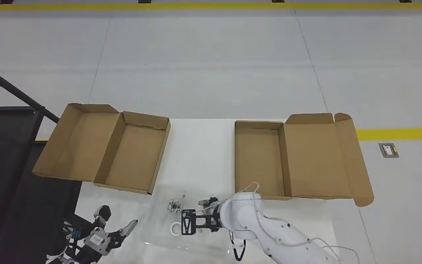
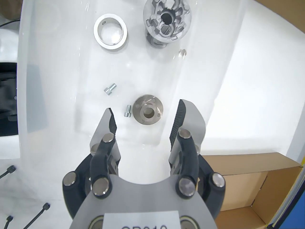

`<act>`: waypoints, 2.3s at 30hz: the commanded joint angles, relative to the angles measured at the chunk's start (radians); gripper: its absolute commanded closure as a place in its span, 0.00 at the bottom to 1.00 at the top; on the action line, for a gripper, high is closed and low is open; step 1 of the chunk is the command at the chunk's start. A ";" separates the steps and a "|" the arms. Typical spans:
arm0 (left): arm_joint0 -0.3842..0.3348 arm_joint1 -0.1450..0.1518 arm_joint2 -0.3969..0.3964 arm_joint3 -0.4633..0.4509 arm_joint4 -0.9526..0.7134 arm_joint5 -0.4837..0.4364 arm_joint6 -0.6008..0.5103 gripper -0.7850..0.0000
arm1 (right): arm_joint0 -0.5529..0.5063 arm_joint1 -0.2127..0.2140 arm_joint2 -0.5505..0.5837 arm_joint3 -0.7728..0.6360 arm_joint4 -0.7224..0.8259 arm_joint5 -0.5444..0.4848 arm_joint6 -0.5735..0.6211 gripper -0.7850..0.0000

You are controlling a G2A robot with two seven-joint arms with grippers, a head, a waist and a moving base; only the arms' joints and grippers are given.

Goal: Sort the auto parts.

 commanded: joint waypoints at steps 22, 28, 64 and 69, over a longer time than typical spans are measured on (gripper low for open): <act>0.000 0.000 0.000 0.000 0.000 0.000 0.000 0.00 | 0.150 -0.133 -0.115 0.332 0.120 0.066 0.093 0.56; 0.000 0.000 0.000 0.000 0.000 0.000 0.000 0.00 | 0.159 -0.153 -0.124 0.370 0.122 0.079 0.104 0.60; 0.000 0.000 0.000 0.000 0.000 0.000 0.000 0.00 | -0.102 -0.019 0.151 -0.052 -0.117 0.034 -0.185 1.00; 0.000 0.000 0.000 0.000 0.000 0.000 0.000 0.00 | -0.121 -0.015 0.172 -0.091 -0.149 0.072 -0.247 1.00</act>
